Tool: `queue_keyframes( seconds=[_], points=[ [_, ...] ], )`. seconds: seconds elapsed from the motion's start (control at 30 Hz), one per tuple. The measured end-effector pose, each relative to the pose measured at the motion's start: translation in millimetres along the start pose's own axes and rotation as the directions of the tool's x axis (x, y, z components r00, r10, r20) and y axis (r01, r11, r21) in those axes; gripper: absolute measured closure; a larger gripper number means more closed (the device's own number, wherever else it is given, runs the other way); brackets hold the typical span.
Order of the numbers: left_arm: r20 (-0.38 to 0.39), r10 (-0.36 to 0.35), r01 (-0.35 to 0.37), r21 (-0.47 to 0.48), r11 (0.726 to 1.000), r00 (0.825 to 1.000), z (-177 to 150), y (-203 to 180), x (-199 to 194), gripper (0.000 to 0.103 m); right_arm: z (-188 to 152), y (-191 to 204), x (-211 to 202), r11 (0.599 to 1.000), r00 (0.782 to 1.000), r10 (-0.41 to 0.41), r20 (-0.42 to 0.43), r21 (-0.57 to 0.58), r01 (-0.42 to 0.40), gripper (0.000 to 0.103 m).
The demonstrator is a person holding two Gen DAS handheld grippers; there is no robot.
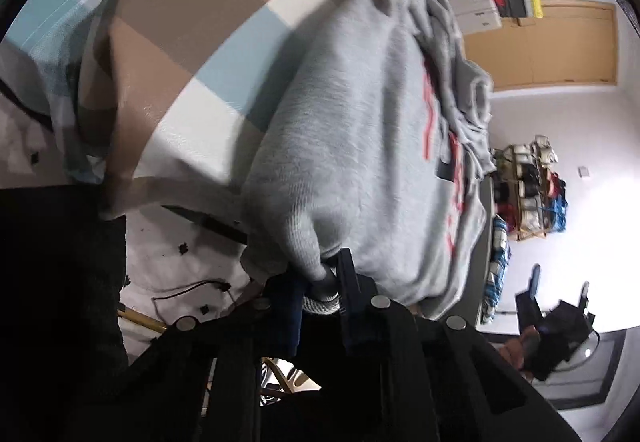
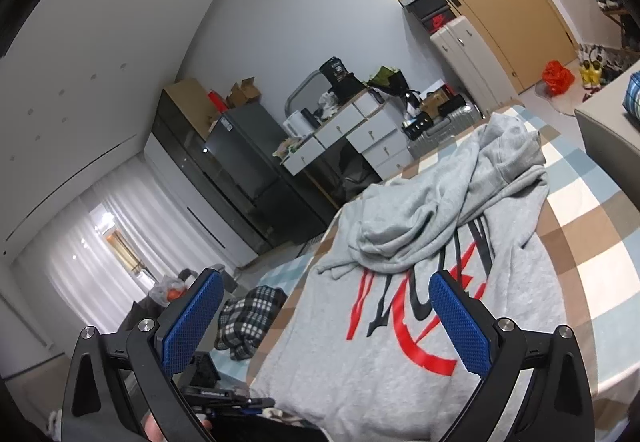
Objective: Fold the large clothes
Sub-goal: 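Reach the left tool to the grey hoodie hem and close on it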
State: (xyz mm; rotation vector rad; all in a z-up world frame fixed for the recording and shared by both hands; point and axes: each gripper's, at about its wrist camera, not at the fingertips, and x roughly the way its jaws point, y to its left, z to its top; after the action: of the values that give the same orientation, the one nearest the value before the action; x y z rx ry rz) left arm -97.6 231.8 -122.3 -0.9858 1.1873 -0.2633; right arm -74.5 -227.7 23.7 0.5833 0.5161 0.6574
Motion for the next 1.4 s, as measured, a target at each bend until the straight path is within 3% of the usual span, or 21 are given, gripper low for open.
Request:
queue_keyframes(
  seconds=[0.2, 0.27, 0.4, 0.47, 0.53, 0.73, 0.83, 0.93, 1.1, 1.4],
  points=[
    [0.028, 0.066, -0.067, 0.034, 0.997, 0.997, -2.6, 0.3, -0.4, 0.096, -0.2, -3.5, 0.4, 1.000, 1.000, -0.005, -0.004, 0.014, 0.005, 0.000],
    [0.045, 0.103, -0.105, 0.039, 0.994, 0.994, -2.3, 0.7, 3.0, 0.089, 0.0, -3.9, 0.4, 1.000, 1.000, -0.004, -0.001, 0.018, 0.004, 0.000],
    [0.017, 0.202, -0.202, 0.008, 0.979, 0.979, 2.2, 8.8, 12.9, 0.058, 0.3, -4.6, 0.5, 1.000, 1.000, -0.010, -0.008, 0.011, 0.010, 0.000],
    [0.036, 0.230, -0.231, 0.021, 0.973, 0.973, 2.7, 9.8, 14.5, 0.052, 0.4, -5.4, 0.7, 1.000, 1.000, -0.011, -0.009, 0.010, 0.011, 0.000],
    [0.053, 0.261, -0.264, 0.040, 0.964, 0.964, 1.4, 10.7, 15.4, 0.039, 0.1, -5.6, 0.7, 1.000, 1.000, -0.011, -0.010, 0.010, 0.011, 0.000],
    [0.093, 0.303, -0.310, 0.078, 0.948, 0.949, -0.3, 9.5, 17.6, 0.031, -1.0, -6.6, 1.5, 1.000, 1.000, -0.009, -0.013, 0.015, 0.009, 0.000],
    [0.088, 0.283, -0.290, 0.079, 0.954, 0.955, -1.2, 6.4, 16.2, 0.040, -1.3, -6.5, 1.1, 1.000, 1.000, -0.009, -0.010, 0.016, 0.009, 0.000],
    [0.065, 0.195, -0.200, 0.076, 0.977, 0.979, -4.1, 4.9, 13.2, 0.094, -0.9, -6.7, 1.1, 1.000, 1.000, -0.010, -0.010, 0.014, 0.010, 0.000],
    [0.038, 0.144, -0.147, 0.093, 0.985, 0.989, -10.4, 1.1, 9.0, 0.101, -0.7, -6.6, 0.9, 1.000, 1.000, -0.009, -0.007, 0.016, 0.009, 0.000],
    [0.009, 0.082, -0.082, 0.171, 0.982, 0.997, -17.7, -22.9, -9.6, 0.103, -0.9, -8.2, 0.3, 0.999, 0.999, -0.048, -0.023, 0.006, 0.048, 0.000]
  ],
)
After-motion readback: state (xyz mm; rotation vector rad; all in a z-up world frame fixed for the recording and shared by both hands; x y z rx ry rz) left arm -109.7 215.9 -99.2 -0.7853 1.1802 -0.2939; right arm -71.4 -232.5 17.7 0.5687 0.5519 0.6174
